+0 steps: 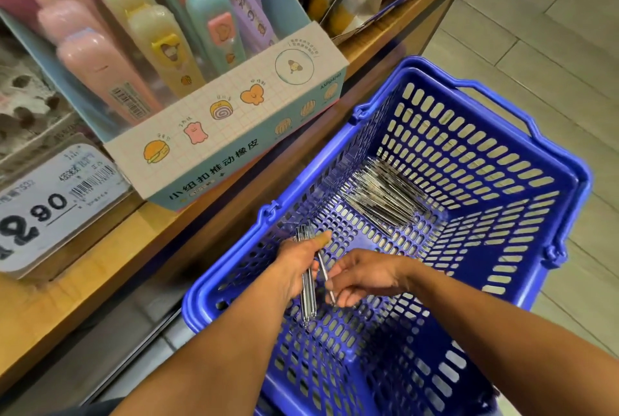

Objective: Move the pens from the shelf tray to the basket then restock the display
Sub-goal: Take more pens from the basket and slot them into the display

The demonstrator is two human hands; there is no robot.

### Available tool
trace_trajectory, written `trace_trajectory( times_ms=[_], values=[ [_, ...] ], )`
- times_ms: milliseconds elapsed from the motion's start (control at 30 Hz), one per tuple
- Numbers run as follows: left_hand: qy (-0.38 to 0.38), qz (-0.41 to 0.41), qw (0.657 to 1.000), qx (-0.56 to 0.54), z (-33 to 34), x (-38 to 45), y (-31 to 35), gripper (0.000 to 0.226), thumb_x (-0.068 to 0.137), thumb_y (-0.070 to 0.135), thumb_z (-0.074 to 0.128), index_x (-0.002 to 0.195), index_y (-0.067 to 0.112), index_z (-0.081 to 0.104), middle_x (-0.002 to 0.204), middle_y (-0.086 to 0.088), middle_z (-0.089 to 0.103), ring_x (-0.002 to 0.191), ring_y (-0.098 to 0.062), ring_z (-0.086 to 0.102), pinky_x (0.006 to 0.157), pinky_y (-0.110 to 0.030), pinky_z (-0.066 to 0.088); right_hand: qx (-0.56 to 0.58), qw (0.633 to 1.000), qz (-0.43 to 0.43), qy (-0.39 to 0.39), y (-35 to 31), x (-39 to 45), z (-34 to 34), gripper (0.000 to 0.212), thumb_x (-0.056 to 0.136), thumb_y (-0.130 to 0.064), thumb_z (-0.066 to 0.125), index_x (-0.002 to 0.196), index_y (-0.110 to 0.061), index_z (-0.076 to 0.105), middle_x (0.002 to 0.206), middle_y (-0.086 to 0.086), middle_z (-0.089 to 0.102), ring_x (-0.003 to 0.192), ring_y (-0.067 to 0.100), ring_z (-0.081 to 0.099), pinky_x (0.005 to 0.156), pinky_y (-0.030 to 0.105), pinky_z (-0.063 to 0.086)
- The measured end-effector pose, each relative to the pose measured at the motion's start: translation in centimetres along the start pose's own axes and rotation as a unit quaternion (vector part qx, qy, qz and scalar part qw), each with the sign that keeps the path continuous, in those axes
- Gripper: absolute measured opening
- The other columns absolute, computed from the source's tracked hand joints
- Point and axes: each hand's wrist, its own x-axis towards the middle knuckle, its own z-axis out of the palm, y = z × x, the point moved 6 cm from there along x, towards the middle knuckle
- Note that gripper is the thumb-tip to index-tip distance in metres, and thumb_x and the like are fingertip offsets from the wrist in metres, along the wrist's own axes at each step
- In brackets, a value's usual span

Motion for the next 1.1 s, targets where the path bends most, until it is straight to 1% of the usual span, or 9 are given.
trace_trajectory(
  times_ms=[167,233,367,433,500,800,900,967,1100],
  values=[
    [-0.046,-0.013,0.999,-0.014,0.1,-0.1,0.6,0.021,0.085,0.024,0.077,0.091,0.007,0.065,0.071,-0.004,0.059,0.046,-0.013,0.044,0.045,-0.025,0.041,0.023,0.999,-0.031,0.013,-0.4,-0.3,0.5,0.006,0.088,-0.015,0.069,0.089,-0.009,0.069,0.085,0.006,0.072,0.067,0.009,0.067,0.061,0.015,0.055],
    [-0.063,-0.023,0.998,-0.018,0.0,0.0,1.0,0.013,0.089,0.018,0.07,0.083,0.008,0.064,0.064,-0.002,0.058,0.041,-0.011,0.043,0.044,-0.026,0.041,0.05,0.997,-0.038,0.035,-0.5,-0.4,-0.9,0.022,0.083,-0.023,0.072,0.097,-0.007,0.069,0.093,0.009,0.072,0.071,0.012,0.066,0.064,0.018,0.055],
    [-0.076,-0.024,0.997,-0.013,-0.3,0.1,1.2,0.012,0.092,0.017,0.065,0.083,0.01,0.063,0.059,0.001,0.056,0.044,-0.01,0.046,0.047,-0.026,0.043,0.059,0.947,-0.071,0.308,0.3,0.0,-7.1,0.009,0.092,-0.011,0.062,0.099,-0.005,0.061,0.096,0.014,0.07,0.077,0.023,0.065,0.079,0.039,0.056],
    [-0.082,-0.029,0.996,-0.02,-0.1,0.0,1.1,0.012,0.093,0.016,0.064,0.083,0.009,0.062,0.056,0.001,0.056,0.045,-0.01,0.048,0.048,-0.025,0.044,-0.066,0.889,-0.021,0.452,0.7,-0.2,-10.0,0.005,0.094,-0.006,0.056,0.097,-0.01,0.056,0.098,0.011,0.066,0.082,0.024,0.063,0.082,0.04,0.057],
    [-0.087,-0.033,0.995,-0.031,0.0,-0.1,1.0,0.011,0.094,0.016,0.063,0.087,0.007,0.063,0.058,-0.001,0.057,0.045,-0.011,0.051,0.046,-0.025,0.045,-0.197,0.842,0.023,0.501,0.8,-0.1,-11.5,0.013,0.094,-0.008,0.058,0.104,-0.014,0.053,0.103,0.006,0.061,0.085,0.02,0.058,0.08,0.035,0.053],
    [-0.096,-0.04,0.992,-0.071,0.0,0.1,1.1,0.01,0.096,0.011,0.061,0.1,0.003,0.066,0.073,-0.009,0.067,0.057,-0.017,0.063,0.046,-0.025,0.053,-0.411,0.803,0.104,0.419,0.1,2.3,-10.2,0.039,0.093,-0.003,0.056,0.13,0.002,0.044,0.128,0.02,0.054,0.115,0.034,0.058,0.092,0.037,0.049],
    [-0.099,-0.037,0.992,-0.073,0.0,0.3,1.2,0.01,0.094,0.015,0.065,0.096,0.005,0.067,0.066,-0.007,0.068,0.054,-0.017,0.064,0.046,-0.025,0.054,-0.406,0.856,0.081,0.308,-0.4,2.1,-8.4,0.017,0.093,-0.017,0.059,0.099,-0.001,0.062,0.096,0.016,0.067,0.091,0.029,0.069,0.076,0.034,0.054],
    [-0.099,-0.037,0.991,-0.076,0.0,0.4,1.3,0.013,0.09,0.02,0.07,0.093,0.007,0.067,0.065,-0.006,0.067,0.054,-0.017,0.064,0.046,-0.026,0.054,-0.324,0.91,0.032,0.255,-0.9,1.1,-6.9,0.029,0.098,-0.024,0.052,0.087,0.0,0.064,0.076,0.012,0.067,0.07,0.023,0.069,0.075,0.034,0.057],
    [-0.116,-0.038,0.989,-0.086,0.4,0.2,1.4,0.029,0.077,0.029,0.078,0.093,0.008,0.066,0.071,-0.007,0.064,0.055,-0.019,0.062,0.046,-0.027,0.054,-0.097,0.986,-0.032,0.133,-2.1,-1.8,-3.0,0.011,0.098,-0.009,0.048,0.091,0.0,0.05,0.075,0.014,0.06,0.061,0.018,0.063,0.06,0.028,0.055]
  ],
)
